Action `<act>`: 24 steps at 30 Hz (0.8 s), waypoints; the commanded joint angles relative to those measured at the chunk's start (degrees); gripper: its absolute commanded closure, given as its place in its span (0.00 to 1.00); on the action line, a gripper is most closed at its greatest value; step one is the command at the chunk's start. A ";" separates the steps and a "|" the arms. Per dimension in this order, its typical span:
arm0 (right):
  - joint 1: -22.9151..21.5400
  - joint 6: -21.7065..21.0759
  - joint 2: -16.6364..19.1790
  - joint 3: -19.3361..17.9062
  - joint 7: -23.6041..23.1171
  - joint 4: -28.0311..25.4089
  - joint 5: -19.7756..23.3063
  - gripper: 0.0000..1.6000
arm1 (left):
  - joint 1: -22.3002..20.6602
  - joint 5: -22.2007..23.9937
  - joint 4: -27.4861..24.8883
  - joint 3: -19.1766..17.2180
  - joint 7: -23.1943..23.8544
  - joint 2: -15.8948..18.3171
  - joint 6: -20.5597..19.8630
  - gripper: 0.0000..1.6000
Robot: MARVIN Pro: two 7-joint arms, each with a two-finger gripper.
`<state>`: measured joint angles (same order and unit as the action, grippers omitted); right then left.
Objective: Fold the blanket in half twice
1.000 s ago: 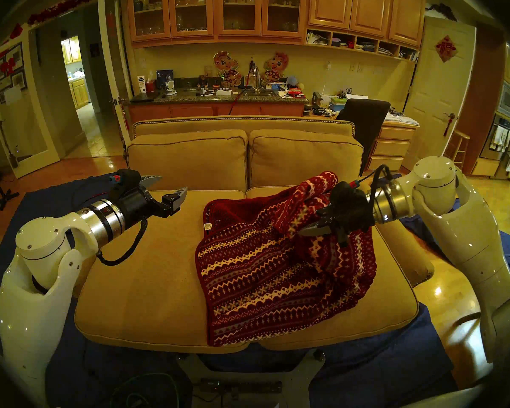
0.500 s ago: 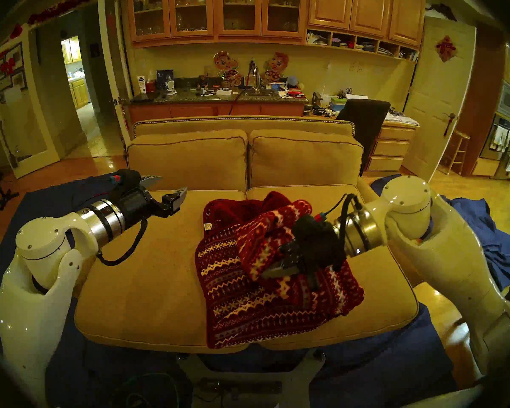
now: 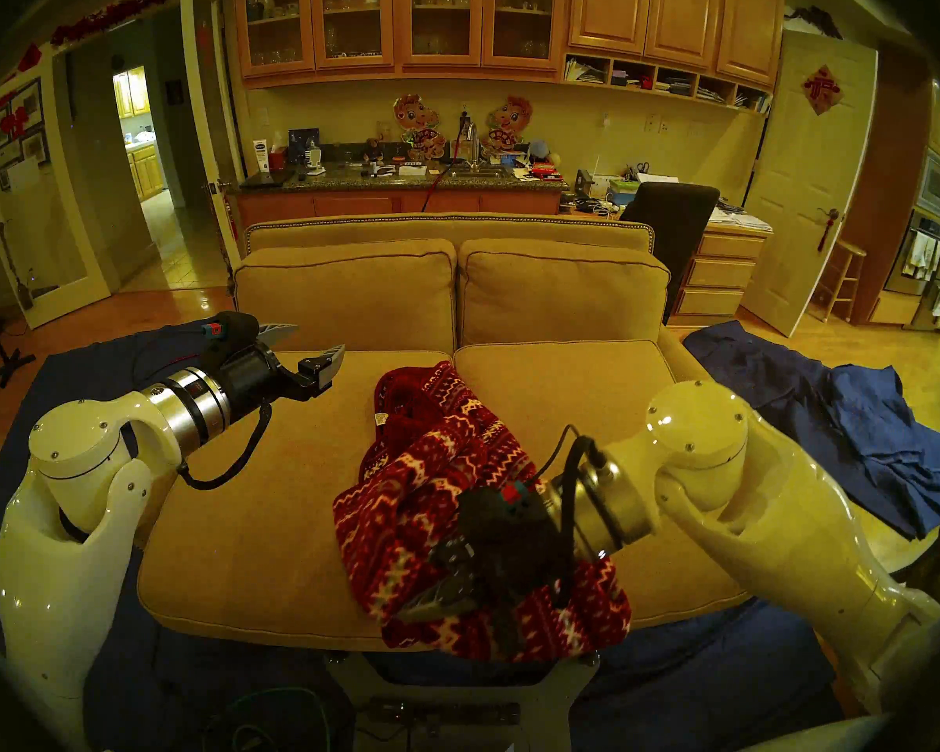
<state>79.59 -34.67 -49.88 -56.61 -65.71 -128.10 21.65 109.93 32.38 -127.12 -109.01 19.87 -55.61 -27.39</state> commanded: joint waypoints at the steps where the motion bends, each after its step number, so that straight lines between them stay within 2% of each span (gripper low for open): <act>1: 2.03 -0.95 -3.28 1.47 4.97 -6.91 -1.43 1.00 | -0.28 0.02 -0.31 -0.07 0.06 0.10 0.14 0.00; 4: 2.24 -1.35 -3.65 1.54 6.74 -7.53 -2.10 1.00 | -0.28 0.02 -0.32 -0.07 0.05 0.10 0.14 0.00; 5: 2.58 -1.83 -3.71 1.55 8.29 -9.50 -2.92 1.00 | -0.29 0.03 -0.33 -0.07 0.05 0.11 0.14 0.00; 9: 3.81 -3.10 -4.61 1.96 12.79 -11.39 -5.31 1.00 | -0.30 0.04 -0.35 -0.07 0.04 0.12 0.16 0.00; 11: 4.43 -3.57 -5.08 2.04 14.17 -11.90 -6.53 1.00 | -0.31 0.04 -0.37 -0.07 0.04 0.13 0.16 0.00; 15: 6.52 -5.58 -6.86 2.17 20.34 -11.90 -10.02 1.00 | -0.34 0.05 -0.40 -0.07 0.05 0.15 0.18 0.00; 17: 6.46 -5.93 -7.23 1.61 20.58 -11.90 -10.55 1.00 | -0.34 0.06 -0.40 -0.07 0.05 0.16 0.19 0.00; 19: 6.32 -6.66 -8.22 0.20 23.59 -11.90 -11.99 1.00 | -0.35 0.06 -0.40 -0.07 0.05 0.17 0.19 0.00; 24: 4.37 -8.74 -10.09 -6.66 27.79 -11.90 -14.60 1.00 | -0.35 0.08 -0.40 -0.07 0.05 0.18 0.19 0.00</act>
<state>85.68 -41.92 -56.04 -55.88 -43.70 -138.74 9.80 109.92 32.44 -127.15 -109.01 19.81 -55.57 -27.39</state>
